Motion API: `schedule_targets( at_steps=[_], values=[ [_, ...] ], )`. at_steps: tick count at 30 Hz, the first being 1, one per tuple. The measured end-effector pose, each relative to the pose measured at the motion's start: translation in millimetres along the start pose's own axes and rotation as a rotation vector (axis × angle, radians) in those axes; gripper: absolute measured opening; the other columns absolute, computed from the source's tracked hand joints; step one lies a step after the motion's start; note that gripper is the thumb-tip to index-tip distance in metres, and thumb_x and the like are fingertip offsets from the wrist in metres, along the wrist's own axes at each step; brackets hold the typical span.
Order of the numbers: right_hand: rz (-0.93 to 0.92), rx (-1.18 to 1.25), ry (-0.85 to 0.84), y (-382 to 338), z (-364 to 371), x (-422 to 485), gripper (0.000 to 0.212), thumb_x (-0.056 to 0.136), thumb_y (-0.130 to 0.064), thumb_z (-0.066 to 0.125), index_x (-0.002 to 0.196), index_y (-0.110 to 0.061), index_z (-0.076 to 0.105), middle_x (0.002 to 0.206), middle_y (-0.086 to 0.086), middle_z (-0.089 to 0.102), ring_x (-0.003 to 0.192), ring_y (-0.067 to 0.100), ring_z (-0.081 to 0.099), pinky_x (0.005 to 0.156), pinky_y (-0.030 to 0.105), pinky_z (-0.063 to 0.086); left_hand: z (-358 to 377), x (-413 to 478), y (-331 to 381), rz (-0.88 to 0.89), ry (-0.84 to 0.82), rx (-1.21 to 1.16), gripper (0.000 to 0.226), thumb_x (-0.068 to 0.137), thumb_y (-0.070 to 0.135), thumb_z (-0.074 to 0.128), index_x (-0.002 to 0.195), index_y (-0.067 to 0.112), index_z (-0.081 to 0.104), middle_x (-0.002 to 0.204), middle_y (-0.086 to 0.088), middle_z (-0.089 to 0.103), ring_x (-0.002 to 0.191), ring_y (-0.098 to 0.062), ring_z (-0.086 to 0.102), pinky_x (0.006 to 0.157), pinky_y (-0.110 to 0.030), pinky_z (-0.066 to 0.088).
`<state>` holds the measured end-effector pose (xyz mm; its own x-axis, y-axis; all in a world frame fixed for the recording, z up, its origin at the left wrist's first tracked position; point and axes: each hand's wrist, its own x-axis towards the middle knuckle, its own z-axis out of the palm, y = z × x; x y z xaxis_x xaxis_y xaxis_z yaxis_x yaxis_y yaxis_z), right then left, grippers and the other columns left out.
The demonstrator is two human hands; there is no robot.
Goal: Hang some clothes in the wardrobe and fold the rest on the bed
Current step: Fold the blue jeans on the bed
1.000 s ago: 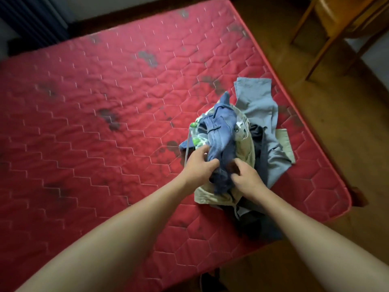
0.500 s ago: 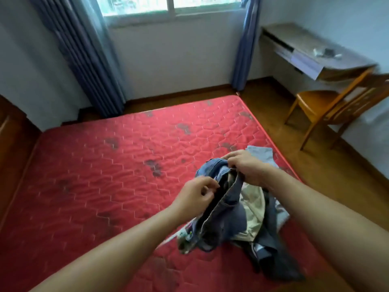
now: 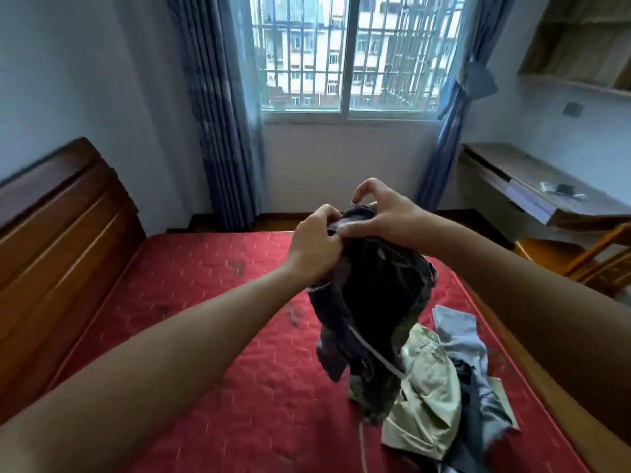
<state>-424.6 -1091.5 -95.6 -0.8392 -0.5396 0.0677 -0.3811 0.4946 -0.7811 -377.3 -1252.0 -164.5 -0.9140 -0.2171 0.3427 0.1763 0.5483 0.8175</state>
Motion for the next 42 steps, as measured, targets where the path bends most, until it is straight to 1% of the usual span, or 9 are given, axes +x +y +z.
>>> schedule_targets(
  at_steps=[4,11,15,20,25,29,34,38,42],
  values=[
    [-0.225,-0.707,0.015,1.4,4.0,5.0,0.060,0.072,-0.022,0.073,0.119,-0.024,0.035,0.087,-0.001,0.057,0.088,0.034,0.061,0.069,0.035,0.042,-78.9,12.4,-6.2,0.071,0.049,0.241,0.020,0.074,0.007,0.054,0.081,0.025,0.058,0.075,0.003,0.065,0.079,-0.025,0.062,0.069,-0.031,0.043],
    [-0.105,-0.944,0.002,28.4,54.9,29.1,0.031,0.083,-0.025,0.061,0.110,-0.023,0.045,0.110,0.005,0.063,0.103,0.033,0.066,0.070,0.037,0.048,-176.6,14.1,8.1,0.154,0.163,0.489,0.026,0.076,-0.002,0.050,0.088,0.013,0.066,0.085,-0.009,0.069,0.085,-0.030,0.061,0.071,-0.034,0.042],
    [0.047,-0.814,-0.057,46.6,49.8,39.3,0.017,0.079,-0.015,0.060,0.095,-0.020,0.059,0.093,0.006,0.070,0.077,0.029,0.073,0.063,0.040,0.060,-264.1,5.9,-1.2,0.031,0.138,0.721,0.030,0.078,-0.003,0.051,0.092,0.016,0.069,0.092,-0.010,0.072,0.092,-0.032,0.063,0.079,-0.037,0.049],
    [0.185,-0.307,0.011,23.1,31.4,75.3,0.031,0.078,0.011,0.039,0.082,-0.007,0.063,0.073,0.022,0.063,0.050,0.039,0.068,0.046,0.049,0.058,-342.3,-20.3,-24.8,-0.222,-0.176,1.030,0.041,0.082,-0.005,0.049,0.108,0.020,0.069,0.105,-0.004,0.069,0.100,-0.026,0.063,0.086,-0.037,0.051],
    [0.171,0.181,0.094,-20.9,42.5,84.7,0.031,0.082,0.008,0.037,0.082,-0.005,0.065,0.064,0.014,0.055,0.048,0.026,0.057,0.049,0.041,0.055,-360.5,-38.7,-45.1,-0.463,-0.175,0.939,0.037,0.084,-0.011,0.040,0.086,0.019,0.062,0.078,-0.012,0.071,0.061,-0.026,0.073,0.052,-0.037,0.059],
    [0.084,0.346,0.158,-47.7,50.6,86.7,0.032,0.081,0.016,0.040,0.082,-0.008,0.062,0.074,0.013,0.056,0.061,0.024,0.058,0.053,0.032,0.057,-373.0,-37.6,-57.7,-0.442,0.050,0.574,0.043,0.082,-0.016,0.037,0.084,0.015,0.065,0.077,-0.016,0.069,0.057,-0.024,0.072,0.046,-0.029,0.055],
    [0.039,0.493,0.157,-53.5,36.6,83.1,0.037,0.082,0.018,0.043,0.077,-0.016,0.055,0.078,0.009,0.057,0.067,0.021,0.056,0.061,0.032,0.053,-382.7,-42.3,-69.0,-0.424,0.026,0.147,0.039,0.087,-0.018,0.051,0.084,0.012,0.077,0.087,-0.015,0.072,0.070,-0.014,0.072,0.060,-0.021,0.057],
    [-0.119,0.261,0.348,-50.6,24.5,77.5,0.039,0.076,0.024,0.040,0.071,-0.015,0.047,0.096,0.014,0.067,0.075,0.031,0.063,0.059,0.046,0.061,-384.4,-42.1,-65.4,-0.224,-0.023,0.232,0.038,0.094,-0.009,0.047,0.095,0.024,0.066,0.083,0.000,0.069,0.076,-0.016,0.067,0.070,-0.035,0.060],
    [-0.232,0.118,0.299,-45.4,12.3,71.0,0.042,0.072,0.025,0.041,0.057,-0.014,0.048,0.092,0.021,0.074,0.079,0.035,0.069,0.064,0.050,0.063,-384.0,-42.6,-48.6,-0.088,-0.073,0.351,0.037,0.093,-0.012,0.044,0.099,0.022,0.055,0.087,-0.001,0.064,0.078,-0.035,0.065,0.071,-0.053,0.062]
  ],
)
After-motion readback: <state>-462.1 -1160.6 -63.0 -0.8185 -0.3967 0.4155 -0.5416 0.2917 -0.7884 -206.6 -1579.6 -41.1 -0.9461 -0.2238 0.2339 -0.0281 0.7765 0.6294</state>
